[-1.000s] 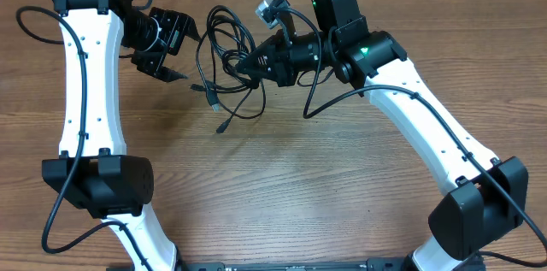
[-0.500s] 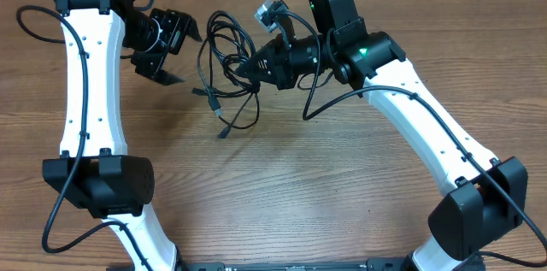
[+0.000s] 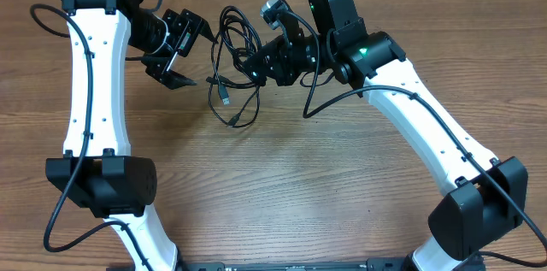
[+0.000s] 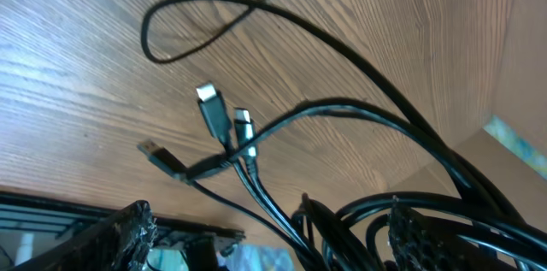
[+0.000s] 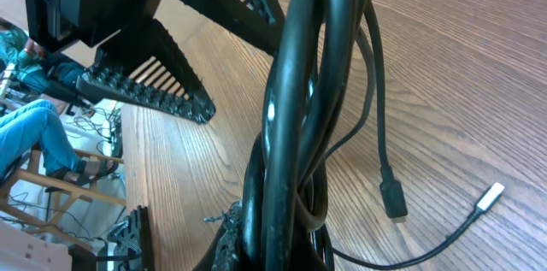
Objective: Untangle cables
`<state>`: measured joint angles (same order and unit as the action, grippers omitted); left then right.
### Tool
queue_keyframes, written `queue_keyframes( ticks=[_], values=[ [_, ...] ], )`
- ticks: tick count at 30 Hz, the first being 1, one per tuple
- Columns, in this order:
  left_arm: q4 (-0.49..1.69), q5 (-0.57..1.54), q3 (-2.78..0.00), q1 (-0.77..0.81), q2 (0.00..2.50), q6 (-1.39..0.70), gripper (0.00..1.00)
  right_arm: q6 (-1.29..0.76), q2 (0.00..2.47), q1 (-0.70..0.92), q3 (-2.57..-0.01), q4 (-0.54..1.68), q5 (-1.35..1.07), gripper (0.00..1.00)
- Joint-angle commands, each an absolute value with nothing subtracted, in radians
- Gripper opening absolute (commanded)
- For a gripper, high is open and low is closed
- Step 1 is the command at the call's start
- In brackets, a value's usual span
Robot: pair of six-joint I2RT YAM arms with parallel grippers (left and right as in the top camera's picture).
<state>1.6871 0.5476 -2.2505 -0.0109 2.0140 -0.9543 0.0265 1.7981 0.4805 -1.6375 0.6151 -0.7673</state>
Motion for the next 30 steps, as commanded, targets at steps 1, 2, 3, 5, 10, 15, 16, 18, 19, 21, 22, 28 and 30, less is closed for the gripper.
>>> queue_keyframes(
  ticks=[1,2,3,5,10,15,16,18,19,21,22,28,30],
  values=[
    [1.689,0.588,-2.259,-0.006,1.991,-1.067,0.88,0.030,1.777,0.484,-1.649,0.590,-0.818,0.04],
    [1.687,0.591,-2.259,-0.006,1.991,-1.093,0.89,0.029,1.777,0.484,-1.649,0.585,-0.825,0.04],
    [1.682,0.592,-2.259,-0.006,1.991,-1.108,0.89,0.030,1.777,0.484,-1.649,0.583,-0.829,0.04],
    [1.655,0.593,-2.259,-0.006,1.991,-1.149,0.87,0.029,1.777,0.484,-1.649,0.577,-0.842,0.04],
    [1.624,0.595,-2.259,-0.006,1.991,-1.197,0.85,0.030,1.777,0.484,-1.649,0.572,-0.865,0.04],
    [1.614,0.596,-2.259,-0.006,1.991,-1.205,0.85,0.029,1.777,0.484,-1.649,0.542,-0.915,0.04],
    [1.614,0.595,-2.259,-0.006,1.991,-1.205,0.85,0.029,1.777,0.484,-1.649,0.538,-0.921,0.04],
    [1.614,0.596,-2.259,-0.006,1.991,-1.205,0.85,0.026,1.777,0.484,-1.649,0.533,-0.923,0.04],
    [1.614,0.596,-2.259,-0.006,1.991,-1.205,0.85,0.026,1.777,0.484,-1.649,0.533,-0.923,0.04],
    [1.612,0.596,-2.259,-0.006,1.991,-1.206,0.85,0.026,1.777,0.484,-1.649,0.528,-0.950,0.04],
    [1.606,0.596,-2.259,-0.006,1.991,-1.207,0.85,0.027,1.777,0.484,-1.649,0.526,-0.956,0.04],
    [1.584,0.603,-2.259,-0.006,1.991,-1.224,0.85,0.027,1.777,0.484,-1.649,0.524,-0.963,0.04],
    [1.584,0.604,-2.259,-0.006,1.991,-1.239,0.85,0.027,1.777,0.484,-1.649,0.524,-0.963,0.04]
  ],
)
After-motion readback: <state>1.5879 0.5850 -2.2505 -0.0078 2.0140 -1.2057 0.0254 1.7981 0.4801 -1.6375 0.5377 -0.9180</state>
